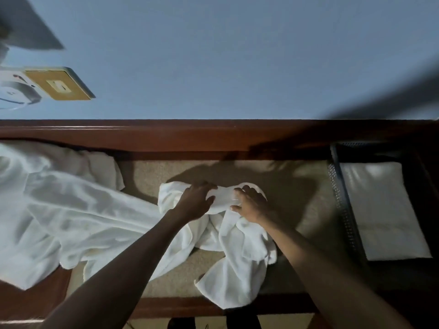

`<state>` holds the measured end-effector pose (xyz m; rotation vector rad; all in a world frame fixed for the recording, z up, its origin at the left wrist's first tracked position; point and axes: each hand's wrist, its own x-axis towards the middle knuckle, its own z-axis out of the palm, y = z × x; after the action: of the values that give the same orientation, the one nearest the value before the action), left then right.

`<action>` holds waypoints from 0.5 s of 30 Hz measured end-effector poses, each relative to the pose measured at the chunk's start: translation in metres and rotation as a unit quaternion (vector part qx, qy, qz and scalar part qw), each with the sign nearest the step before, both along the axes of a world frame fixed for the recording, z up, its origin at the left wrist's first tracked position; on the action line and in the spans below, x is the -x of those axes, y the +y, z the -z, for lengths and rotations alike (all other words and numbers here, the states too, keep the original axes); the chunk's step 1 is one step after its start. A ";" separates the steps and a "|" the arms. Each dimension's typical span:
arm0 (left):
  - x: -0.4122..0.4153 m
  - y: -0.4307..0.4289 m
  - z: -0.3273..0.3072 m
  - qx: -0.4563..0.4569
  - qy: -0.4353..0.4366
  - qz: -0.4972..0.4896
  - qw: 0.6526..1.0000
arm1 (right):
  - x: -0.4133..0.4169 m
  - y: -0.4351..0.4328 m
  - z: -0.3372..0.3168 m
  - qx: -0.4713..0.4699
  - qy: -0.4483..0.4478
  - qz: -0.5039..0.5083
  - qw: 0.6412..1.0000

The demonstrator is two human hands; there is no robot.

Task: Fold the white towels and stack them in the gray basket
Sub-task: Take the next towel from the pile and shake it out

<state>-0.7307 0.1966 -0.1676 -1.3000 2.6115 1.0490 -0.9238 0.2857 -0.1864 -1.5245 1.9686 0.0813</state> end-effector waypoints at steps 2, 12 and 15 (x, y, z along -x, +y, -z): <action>0.010 0.006 0.012 -0.009 -0.036 0.002 0.999 | 0.003 0.000 0.014 0.015 0.043 -0.033 0.998; 0.029 0.015 0.027 0.036 -0.066 -0.028 0.997 | 0.039 -0.009 0.010 0.097 -0.072 -0.008 0.993; 0.035 0.016 0.001 0.029 -0.004 -0.078 0.997 | 0.041 -0.010 -0.012 0.131 -0.172 0.090 0.972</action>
<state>-0.7656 0.2121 -0.1690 -1.5399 2.5876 0.9927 -0.9644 0.2761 -0.1745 -1.3972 1.8739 -0.5063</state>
